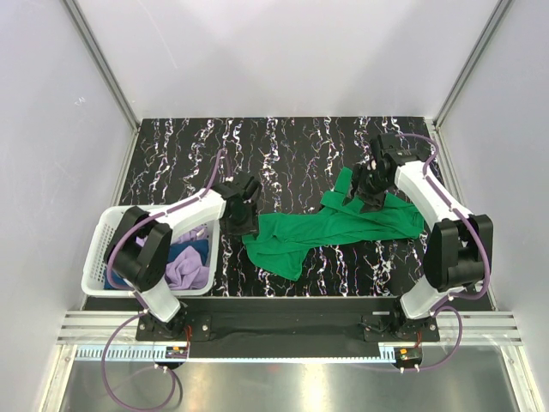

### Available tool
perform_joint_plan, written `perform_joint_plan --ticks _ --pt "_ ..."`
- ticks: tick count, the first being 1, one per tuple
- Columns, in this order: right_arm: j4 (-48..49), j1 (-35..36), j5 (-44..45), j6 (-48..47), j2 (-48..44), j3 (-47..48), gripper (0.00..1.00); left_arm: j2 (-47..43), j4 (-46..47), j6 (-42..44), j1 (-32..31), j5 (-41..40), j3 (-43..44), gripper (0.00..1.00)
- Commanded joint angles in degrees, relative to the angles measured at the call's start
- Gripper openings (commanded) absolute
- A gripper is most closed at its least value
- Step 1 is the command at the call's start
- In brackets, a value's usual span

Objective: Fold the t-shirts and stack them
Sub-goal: Flatten the tshirt out

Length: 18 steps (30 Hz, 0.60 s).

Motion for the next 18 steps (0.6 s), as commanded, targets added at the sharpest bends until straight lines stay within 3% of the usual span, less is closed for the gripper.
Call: perform_joint_plan --ticks 1,7,11,14,18 --pt "1.4 -0.02 -1.65 -1.0 -1.87 -1.1 0.64 -1.3 1.75 -0.52 0.06 -2.54 -1.17 0.56" --pt "1.76 -0.02 -2.62 -1.0 0.41 0.3 0.64 -0.6 3.33 -0.7 0.06 -0.61 -2.58 0.57" --pt "1.32 -0.02 -2.45 -1.26 1.12 2.14 0.64 -0.07 3.16 0.01 -0.03 -0.43 -1.0 0.51" --pt "1.4 -0.02 -2.45 -1.35 1.82 2.85 0.64 -0.86 3.07 -0.25 0.06 0.01 -0.73 0.42" --pt "0.97 0.15 -2.27 -1.0 4.01 4.61 0.64 -2.36 2.98 0.01 0.06 0.27 -1.09 0.18"
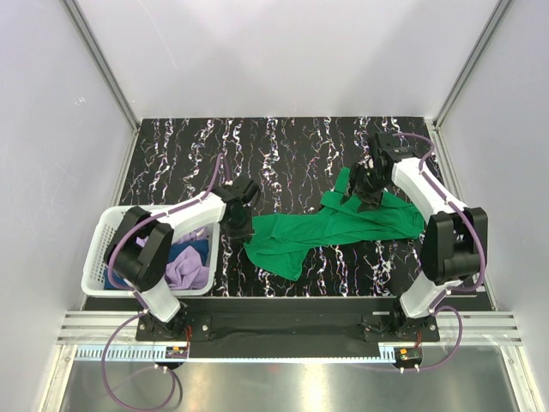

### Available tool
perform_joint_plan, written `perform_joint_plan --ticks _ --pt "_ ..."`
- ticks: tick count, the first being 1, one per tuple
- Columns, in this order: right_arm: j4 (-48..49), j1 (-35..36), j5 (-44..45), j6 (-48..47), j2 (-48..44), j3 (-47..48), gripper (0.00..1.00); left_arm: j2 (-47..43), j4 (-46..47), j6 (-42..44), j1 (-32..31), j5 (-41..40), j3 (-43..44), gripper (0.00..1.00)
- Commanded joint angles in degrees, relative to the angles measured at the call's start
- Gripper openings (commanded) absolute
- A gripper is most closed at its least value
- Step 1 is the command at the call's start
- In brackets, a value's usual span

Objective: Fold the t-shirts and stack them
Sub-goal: Flatten the tshirt out

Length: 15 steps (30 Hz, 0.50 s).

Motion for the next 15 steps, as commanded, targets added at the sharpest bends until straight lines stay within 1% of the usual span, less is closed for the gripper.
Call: perform_joint_plan --ticks 1,4,7,8,10,11,14,15 --pt "0.33 0.24 -0.7 -0.78 1.64 4.1 0.64 -2.9 1.17 0.4 0.06 0.14 1.58 0.16" --pt "-0.28 0.68 0.18 -1.13 4.18 6.56 0.64 -3.96 0.2 0.75 0.06 -0.56 2.11 0.13" --pt "-2.12 1.47 4.04 -1.13 8.39 10.95 0.63 -5.37 -1.38 1.45 0.06 -1.0 2.98 0.11" --pt "-2.91 1.99 6.75 -1.22 9.89 14.27 0.64 -5.8 -2.25 1.98 0.06 -1.09 3.34 0.11" --pt "-4.93 3.48 9.22 -1.31 14.11 17.72 0.63 -6.51 -2.96 2.33 0.06 -1.27 4.04 0.09" --pt "-5.47 3.93 10.28 -1.13 15.51 20.95 0.63 -6.77 -3.05 2.86 0.06 -1.18 4.22 0.07" --pt "-7.49 6.73 11.69 0.88 20.09 26.41 0.58 -7.83 -3.67 3.56 0.06 -0.3 4.92 0.04" --pt "-7.93 7.61 11.7 2.02 21.84 27.48 0.53 -8.18 -3.49 3.91 0.06 0.05 5.1 0.03"
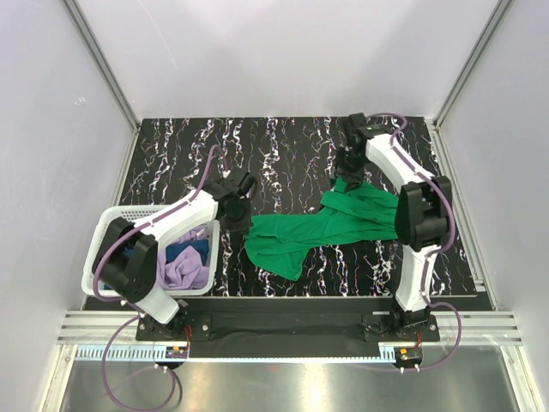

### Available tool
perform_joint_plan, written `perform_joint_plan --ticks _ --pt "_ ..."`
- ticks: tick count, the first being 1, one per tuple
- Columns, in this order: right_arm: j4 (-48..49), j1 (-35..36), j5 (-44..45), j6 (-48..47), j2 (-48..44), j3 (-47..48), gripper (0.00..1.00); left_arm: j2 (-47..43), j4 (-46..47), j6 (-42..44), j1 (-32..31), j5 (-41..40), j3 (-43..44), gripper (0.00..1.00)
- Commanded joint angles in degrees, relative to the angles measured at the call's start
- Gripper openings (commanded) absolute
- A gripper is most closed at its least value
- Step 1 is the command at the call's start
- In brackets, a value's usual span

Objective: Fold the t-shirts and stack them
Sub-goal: Flatten the tshirt out

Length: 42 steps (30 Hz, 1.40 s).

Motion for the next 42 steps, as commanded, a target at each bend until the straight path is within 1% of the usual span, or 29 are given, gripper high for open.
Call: perform_joint_plan --ticks 1,3,5,7,9,10,14,19,20,21,24,34,38,41,42 --pt "-3.95 3.95 3.52 2.75 3.32 6.09 0.51 -2.91 -0.37 2.21 0.06 0.25 2.39 0.03" --pt "-4.39 6.5 5.19 4.68 4.98 7.76 0.5 -3.35 0.16 2.91 0.06 1.64 2.21 0.01" --pt "-5.79 8.6 10.26 4.43 6.65 10.03 0.51 -3.79 0.51 4.05 0.06 2.36 2.12 0.0" --pt "-7.46 12.2 14.05 1.37 9.55 12.67 0.53 -3.71 0.6 4.5 0.06 2.71 2.12 0.0" --pt "-8.43 15.54 20.9 -1.36 12.1 13.91 0.53 -3.62 0.78 5.11 0.06 3.32 2.04 0.0" --pt "-8.87 16.25 25.27 -1.98 12.72 14.18 0.52 -3.53 0.86 5.37 0.06 3.5 1.69 0.0" --pt "-8.7 18.28 30.58 -3.39 14.48 14.18 0.47 -3.7 1.13 5.55 0.06 4.38 1.16 0.0" --pt "-9.14 20.91 38.4 -6.9 16.86 15.41 0.47 -4.58 2.09 5.9 0.06 5.17 -0.34 0.0" --pt "-8.79 21.35 41.63 -7.69 17.12 15.32 0.48 -4.59 2.1 6.17 0.06 5.26 -0.42 0.0" --pt "-8.62 21.88 43.06 -9.44 17.38 15.32 0.49 -4.67 2.18 6.34 0.06 5.17 -0.43 0.0" --pt "-7.04 22.94 45.0 -12.52 18.35 15.32 0.51 -4.76 2.1 6.87 0.14 5.08 -0.43 0.0" --pt "-7.47 24.52 46.41 -13.06 21.43 16.9 0.52 -6.43 1.74 8.1 0.93 5.61 -1.3 0.0" --pt "-9.23 24.96 47.81 -11.83 22.83 17.78 0.5 -6.96 1.83 8.28 1.2 5.79 -2.09 0.0" --pt "-10.02 25.22 49.22 -11.39 23.45 17.7 0.47 -7.66 2.18 8.28 1.46 6.05 -2.89 0.0" --pt "-10.19 25.22 49.57 -11.04 23.62 17.7 0.44 -7.84 2.27 8.28 1.46 6.14 -3.06 0.0"
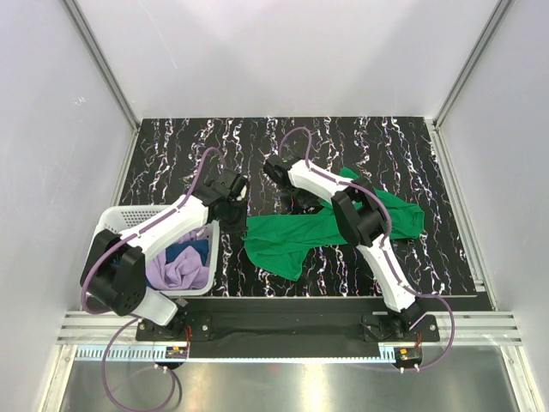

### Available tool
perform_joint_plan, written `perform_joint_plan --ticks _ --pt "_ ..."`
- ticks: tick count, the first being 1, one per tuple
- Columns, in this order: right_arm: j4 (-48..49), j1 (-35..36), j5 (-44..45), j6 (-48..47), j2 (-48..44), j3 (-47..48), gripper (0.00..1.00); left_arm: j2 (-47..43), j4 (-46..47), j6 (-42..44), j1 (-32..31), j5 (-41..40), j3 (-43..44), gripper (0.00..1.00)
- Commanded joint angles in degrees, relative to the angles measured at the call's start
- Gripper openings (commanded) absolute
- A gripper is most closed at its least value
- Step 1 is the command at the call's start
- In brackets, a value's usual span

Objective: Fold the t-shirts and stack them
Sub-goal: Flatten the tshirt out

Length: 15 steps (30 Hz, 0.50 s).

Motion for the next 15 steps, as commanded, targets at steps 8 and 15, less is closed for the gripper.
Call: perform_joint_plan --ticks 8,15 --pt "-2.6 0.9 6.95 3.33 -0.29 1.3 0.26 -1.91 2.51 1.24 0.57 2.03 -0.62 0.0" --pt "-3.73 0.81 7.21 3.68 -3.36 1.47 0.0 -2.26 1.9 1.94 0.66 1.77 -0.26 0.0"
